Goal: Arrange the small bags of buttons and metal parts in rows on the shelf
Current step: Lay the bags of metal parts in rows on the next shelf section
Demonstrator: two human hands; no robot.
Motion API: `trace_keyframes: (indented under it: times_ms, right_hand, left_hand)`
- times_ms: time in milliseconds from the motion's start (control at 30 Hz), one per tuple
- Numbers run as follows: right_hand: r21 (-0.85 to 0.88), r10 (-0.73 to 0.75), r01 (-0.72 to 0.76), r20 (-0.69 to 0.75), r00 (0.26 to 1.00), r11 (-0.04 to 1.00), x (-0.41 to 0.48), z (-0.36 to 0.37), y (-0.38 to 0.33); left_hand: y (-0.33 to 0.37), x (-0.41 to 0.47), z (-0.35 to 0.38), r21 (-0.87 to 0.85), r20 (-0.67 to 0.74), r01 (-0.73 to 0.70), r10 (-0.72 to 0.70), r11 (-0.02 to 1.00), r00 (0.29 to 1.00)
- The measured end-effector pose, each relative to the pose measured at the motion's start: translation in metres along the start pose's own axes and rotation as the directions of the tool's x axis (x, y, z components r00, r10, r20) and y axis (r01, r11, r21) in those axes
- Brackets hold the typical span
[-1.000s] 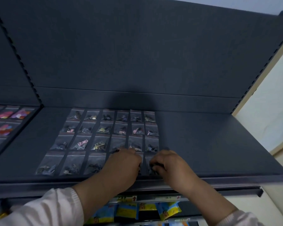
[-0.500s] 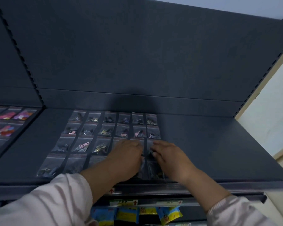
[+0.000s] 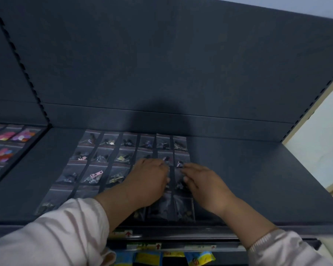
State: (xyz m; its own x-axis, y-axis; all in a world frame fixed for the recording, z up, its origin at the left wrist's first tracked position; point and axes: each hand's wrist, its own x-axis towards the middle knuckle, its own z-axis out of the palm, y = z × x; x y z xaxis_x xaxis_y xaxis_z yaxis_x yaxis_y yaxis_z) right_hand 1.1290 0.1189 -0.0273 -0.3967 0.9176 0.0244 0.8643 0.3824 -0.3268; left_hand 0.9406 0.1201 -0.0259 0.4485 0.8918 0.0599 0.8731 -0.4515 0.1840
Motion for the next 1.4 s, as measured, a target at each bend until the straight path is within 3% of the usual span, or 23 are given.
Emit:
trace_keyframes:
  times_ms: [367, 600, 1033, 1233, 1400]
  right_hand:
    - [-0.103, 0.039, -0.028, 0.108, 0.993, 0.994, 0.034, 0.0, 0.004]
    - [-0.101, 0.03, -0.019, 0.109, 0.994, 0.995, 0.036, 0.0, 0.003]
    - [-0.087, 0.05, -0.041, 0.105, 0.993, 0.995, 0.035, 0.004, 0.003]
    - [-0.081, 0.067, -0.058, 0.115, 0.991, 0.995, 0.034, 0.003, 0.003]
    - [-0.069, 0.072, -0.067, 0.073, 0.995, 0.995, 0.033, 0.002, 0.003]
  left_hand:
    - [-0.008, 0.033, 0.004, 0.061, 0.192, -0.013, 0.001, 0.998, 0.981]
    - [-0.013, 0.033, 0.003, -0.011, 0.143, -0.015, 0.016, 1.0, 0.99]
    - [-0.028, 0.034, -0.004, -0.116, 0.222, -0.012, 0.038, 0.993, 0.974]
    - [-0.026, 0.029, -0.008, -0.15, 0.175, -0.043, 0.069, 0.988, 0.982]
    - [-0.024, 0.022, -0.015, -0.113, -0.037, -0.076, 0.073, 0.991, 0.997]
